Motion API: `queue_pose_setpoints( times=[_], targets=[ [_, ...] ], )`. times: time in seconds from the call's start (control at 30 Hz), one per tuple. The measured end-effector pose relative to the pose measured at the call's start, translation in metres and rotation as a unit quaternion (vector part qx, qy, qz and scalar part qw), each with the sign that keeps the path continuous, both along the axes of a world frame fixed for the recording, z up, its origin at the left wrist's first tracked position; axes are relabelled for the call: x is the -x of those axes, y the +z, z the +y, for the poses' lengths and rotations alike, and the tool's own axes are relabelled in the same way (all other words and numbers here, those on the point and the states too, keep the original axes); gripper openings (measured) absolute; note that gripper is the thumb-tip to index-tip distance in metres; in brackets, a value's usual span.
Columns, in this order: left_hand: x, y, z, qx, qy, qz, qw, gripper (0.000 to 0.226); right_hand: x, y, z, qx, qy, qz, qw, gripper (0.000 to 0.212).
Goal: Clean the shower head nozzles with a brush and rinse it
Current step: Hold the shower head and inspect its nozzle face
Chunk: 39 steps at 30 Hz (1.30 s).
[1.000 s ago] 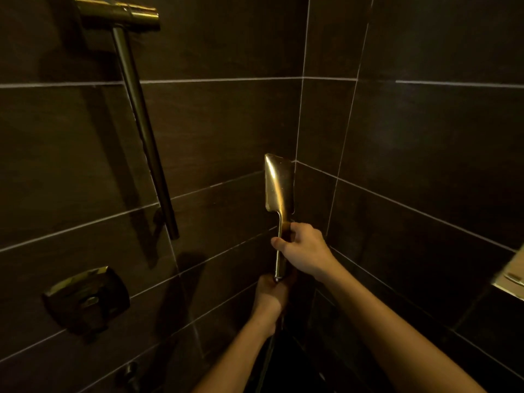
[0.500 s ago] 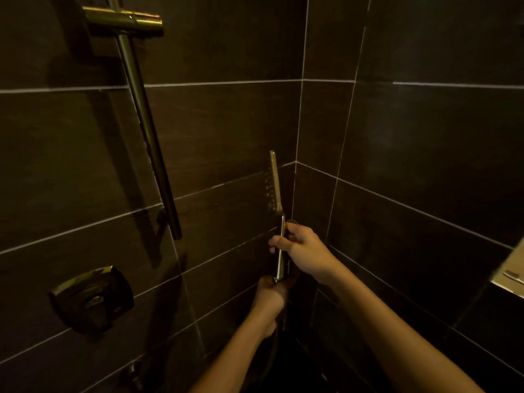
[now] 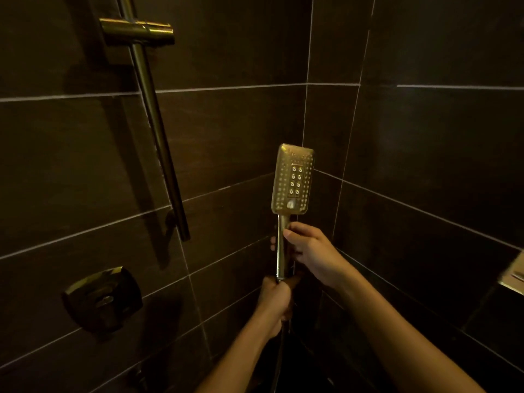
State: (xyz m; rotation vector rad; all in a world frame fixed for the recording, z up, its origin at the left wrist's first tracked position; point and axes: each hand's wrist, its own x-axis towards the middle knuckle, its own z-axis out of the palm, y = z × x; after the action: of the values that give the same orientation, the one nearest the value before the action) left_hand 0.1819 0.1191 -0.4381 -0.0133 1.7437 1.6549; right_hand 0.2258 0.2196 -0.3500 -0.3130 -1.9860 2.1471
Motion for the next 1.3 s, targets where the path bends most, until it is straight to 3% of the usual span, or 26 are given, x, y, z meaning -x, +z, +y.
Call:
queue_pose_setpoints(
  times=[0.07, 0.13, 0.2, 0.37, 0.47, 0.53, 0.6, 0.7, 0.8, 0.87, 1.0, 1.1, 1.3],
  targets=[
    [0.001, 0.001, 0.0, 0.005, 0.016, -0.007, 1.0, 0.045, 0.0, 0.002, -0.002, -0.1, -0.024, -0.008, 0.995, 0.029],
    [0.002, -0.002, 0.0, 0.012, 0.015, -0.005, 1.0, 0.046, 0.002, 0.002, -0.006, -0.249, -0.06, -0.022, 0.966, 0.031],
    [0.0, -0.004, -0.001, 0.012, 0.013, 0.012, 1.0, 0.047, 0.003, 0.003, -0.008, -0.318, -0.111, -0.029, 0.941, 0.025],
    [-0.002, -0.001, -0.001, 0.023, 0.028, 0.003, 0.999, 0.061, 0.003, 0.002, -0.007, -0.272, -0.061, -0.033, 0.96, 0.014],
    [-0.001, -0.001, -0.003, 0.008, 0.03, -0.011, 0.999, 0.058, 0.002, 0.004, -0.009, -0.203, -0.038, -0.053, 0.977, 0.033],
    [-0.001, -0.002, -0.004, 0.003, 0.029, -0.009, 1.0, 0.06, 0.001, 0.004, -0.01, -0.207, -0.042, -0.044, 0.976, 0.042],
    [0.001, -0.001, -0.004, 0.005, 0.028, -0.01, 1.0, 0.062, 0.0, 0.005, -0.01, -0.227, -0.052, -0.024, 0.972, 0.034],
    [-0.001, 0.005, -0.004, -0.004, 0.026, -0.01, 1.0, 0.055, 0.002, 0.005, -0.002, -0.16, -0.05, -0.024, 0.986, 0.018],
    [-0.004, 0.005, -0.003, -0.009, 0.016, -0.02, 1.0, 0.049, 0.003, 0.006, -0.002, -0.107, -0.027, -0.038, 0.993, 0.022],
    [-0.006, 0.003, -0.003, -0.009, 0.027, -0.005, 1.0, 0.044, 0.005, 0.007, -0.008, -0.176, -0.058, -0.053, 0.981, 0.025],
    [-0.007, 0.0, -0.001, -0.009, 0.049, 0.012, 0.999, 0.044, 0.008, 0.007, -0.018, -0.373, -0.172, -0.043, 0.911, 0.03],
    [-0.009, 0.005, -0.001, 0.012, 0.03, 0.016, 0.999, 0.038, 0.01, 0.01, -0.018, -0.385, -0.172, -0.051, 0.906, 0.019],
    [-0.011, 0.001, 0.0, 0.016, 0.013, -0.014, 1.0, 0.041, 0.008, 0.02, -0.019, -0.275, -0.041, -0.1, 0.955, 0.024]
  ],
)
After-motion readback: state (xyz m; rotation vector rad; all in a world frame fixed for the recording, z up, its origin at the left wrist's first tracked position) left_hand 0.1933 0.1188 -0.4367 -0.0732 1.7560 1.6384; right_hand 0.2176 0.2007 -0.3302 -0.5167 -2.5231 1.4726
